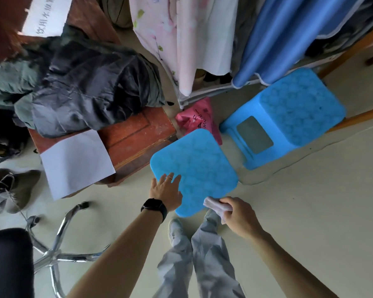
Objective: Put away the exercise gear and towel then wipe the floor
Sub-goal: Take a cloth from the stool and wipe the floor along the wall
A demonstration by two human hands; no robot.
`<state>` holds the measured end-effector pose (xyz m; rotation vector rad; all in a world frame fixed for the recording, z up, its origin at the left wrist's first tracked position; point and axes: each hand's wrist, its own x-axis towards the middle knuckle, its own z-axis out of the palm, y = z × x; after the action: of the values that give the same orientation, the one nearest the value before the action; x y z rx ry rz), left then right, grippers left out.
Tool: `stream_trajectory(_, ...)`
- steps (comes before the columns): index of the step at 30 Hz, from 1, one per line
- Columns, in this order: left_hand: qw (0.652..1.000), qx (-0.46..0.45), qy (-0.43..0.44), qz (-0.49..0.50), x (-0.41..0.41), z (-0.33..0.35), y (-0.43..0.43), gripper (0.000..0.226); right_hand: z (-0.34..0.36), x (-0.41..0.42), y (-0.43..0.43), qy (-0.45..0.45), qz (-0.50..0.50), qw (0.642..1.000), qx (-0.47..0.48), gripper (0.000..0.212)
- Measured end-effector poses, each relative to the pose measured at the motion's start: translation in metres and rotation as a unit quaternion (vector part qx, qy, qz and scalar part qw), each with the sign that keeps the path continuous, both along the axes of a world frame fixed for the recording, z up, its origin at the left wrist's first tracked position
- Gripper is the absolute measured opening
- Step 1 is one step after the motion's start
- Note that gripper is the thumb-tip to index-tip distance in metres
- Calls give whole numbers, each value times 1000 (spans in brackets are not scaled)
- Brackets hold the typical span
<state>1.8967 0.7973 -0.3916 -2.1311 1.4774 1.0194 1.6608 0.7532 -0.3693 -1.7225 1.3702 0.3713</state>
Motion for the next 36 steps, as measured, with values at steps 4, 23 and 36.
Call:
stream_trajectory(4,999,-41,19,-18,-28,53,-6,57,74,-33,9,-54,-132,990,-15,40)
stream_trajectory(23,786,-248,139,-548,-295,311,-16,55,343,-211,265,-138,-679,699,-178,29)
stream_trajectory(36,557,-269,227,-752,-623,376,106,54,358,-357,422,-14,-799,502,-332,46)
